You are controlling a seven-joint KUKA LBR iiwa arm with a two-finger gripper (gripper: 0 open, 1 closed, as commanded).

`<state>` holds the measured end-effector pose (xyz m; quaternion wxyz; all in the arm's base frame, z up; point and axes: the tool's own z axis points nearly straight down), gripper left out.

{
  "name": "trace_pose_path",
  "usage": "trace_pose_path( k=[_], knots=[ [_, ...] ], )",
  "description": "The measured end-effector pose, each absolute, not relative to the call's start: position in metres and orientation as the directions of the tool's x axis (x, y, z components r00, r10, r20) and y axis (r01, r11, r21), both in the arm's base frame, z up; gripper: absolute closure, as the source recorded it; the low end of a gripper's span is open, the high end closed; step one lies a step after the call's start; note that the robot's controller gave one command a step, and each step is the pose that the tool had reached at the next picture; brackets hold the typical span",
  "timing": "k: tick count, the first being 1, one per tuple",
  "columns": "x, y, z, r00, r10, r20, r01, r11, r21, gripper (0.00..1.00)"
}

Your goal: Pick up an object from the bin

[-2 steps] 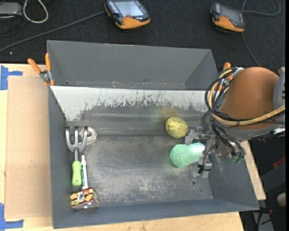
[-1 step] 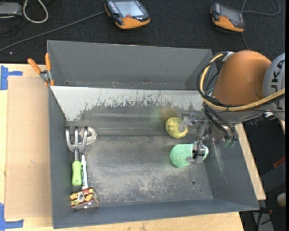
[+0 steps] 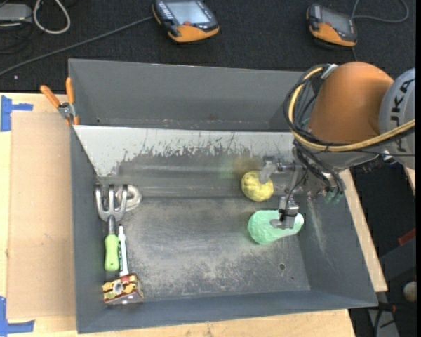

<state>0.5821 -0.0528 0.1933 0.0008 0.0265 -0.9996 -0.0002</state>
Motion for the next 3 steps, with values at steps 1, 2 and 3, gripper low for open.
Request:
trace_pose_path(
  k=[1,2,3],
  knots=[
    [0.572,-0.059,0.154,-0.997,-0.077,-0.001,-0.077,0.997,0.001,0.0],
    [0.568,-0.06,0.14,-0.984,0.18,-0.001,0.18,0.984,0.002,0.0],
    [0.569,-0.075,0.117,-0.981,0.195,0.003,0.195,0.981,0.001,0.0]
  ],
)
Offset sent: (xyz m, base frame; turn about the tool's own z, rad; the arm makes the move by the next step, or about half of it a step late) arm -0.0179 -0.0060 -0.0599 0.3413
